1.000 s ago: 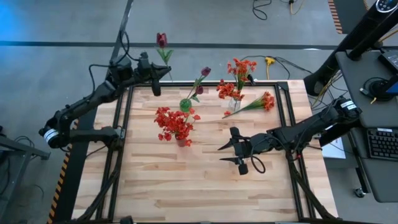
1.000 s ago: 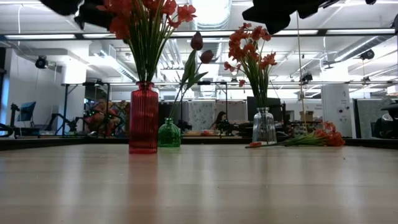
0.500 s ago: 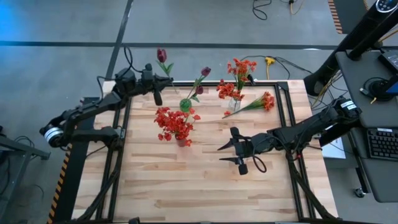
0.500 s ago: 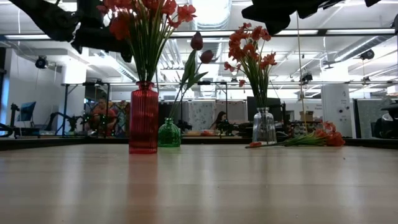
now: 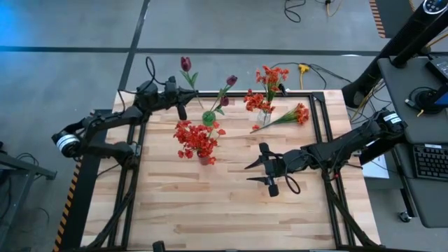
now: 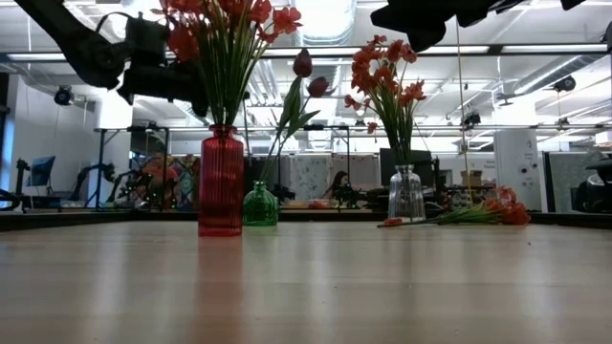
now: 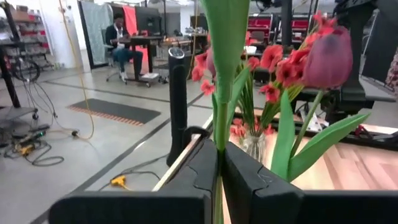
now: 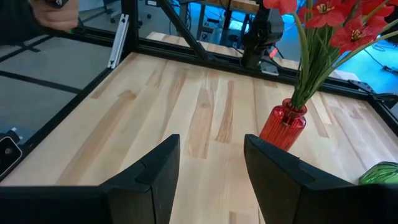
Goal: Sort flowers into vase by color
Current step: Put the dark red tulip into the green vase
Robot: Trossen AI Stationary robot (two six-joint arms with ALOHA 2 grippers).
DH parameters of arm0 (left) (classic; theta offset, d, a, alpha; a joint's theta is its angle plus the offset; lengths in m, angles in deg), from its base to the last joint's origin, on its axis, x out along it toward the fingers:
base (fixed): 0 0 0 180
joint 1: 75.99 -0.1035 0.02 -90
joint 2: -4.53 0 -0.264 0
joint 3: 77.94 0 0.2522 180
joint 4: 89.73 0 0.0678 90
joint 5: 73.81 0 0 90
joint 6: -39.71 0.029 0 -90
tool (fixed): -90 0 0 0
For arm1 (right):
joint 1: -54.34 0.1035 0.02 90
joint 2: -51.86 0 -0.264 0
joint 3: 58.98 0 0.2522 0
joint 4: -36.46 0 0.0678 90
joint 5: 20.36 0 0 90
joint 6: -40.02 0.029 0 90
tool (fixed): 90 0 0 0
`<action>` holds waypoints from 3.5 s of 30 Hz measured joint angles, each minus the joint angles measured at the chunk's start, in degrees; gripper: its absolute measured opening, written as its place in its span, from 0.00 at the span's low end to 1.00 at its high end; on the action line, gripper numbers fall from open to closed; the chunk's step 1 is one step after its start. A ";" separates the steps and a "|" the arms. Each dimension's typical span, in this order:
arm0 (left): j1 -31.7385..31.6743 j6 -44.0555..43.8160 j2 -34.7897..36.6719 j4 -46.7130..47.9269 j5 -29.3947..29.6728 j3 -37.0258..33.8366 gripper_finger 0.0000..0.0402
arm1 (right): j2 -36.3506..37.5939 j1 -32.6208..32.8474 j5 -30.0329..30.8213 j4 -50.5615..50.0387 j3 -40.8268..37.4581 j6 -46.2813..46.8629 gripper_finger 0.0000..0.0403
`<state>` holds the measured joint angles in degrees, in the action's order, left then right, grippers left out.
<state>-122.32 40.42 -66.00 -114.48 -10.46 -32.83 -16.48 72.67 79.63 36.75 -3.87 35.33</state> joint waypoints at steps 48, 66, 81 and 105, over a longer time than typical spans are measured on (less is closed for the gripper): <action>0.02 -1.63 -10.86 -8.92 -4.07 0.00 0.00 | 0.00 0.00 0.07 0.00 -0.04 0.21 0.44; 0.04 -0.19 -10.80 -7.01 -3.89 0.00 0.23 | 0.00 0.00 0.07 -0.03 -0.04 0.62 0.43; -0.07 6.30 -3.16 8.41 -5.68 0.00 0.57 | 0.00 0.00 0.53 -1.72 -0.17 3.24 0.44; 0.02 5.84 9.74 32.10 4.63 0.00 0.68 | 0.00 -2.89 0.56 -3.03 -0.22 5.16 0.45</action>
<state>-122.30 46.26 -56.26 -82.38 -5.83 -32.83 -16.48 69.78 80.20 33.72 -4.09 40.49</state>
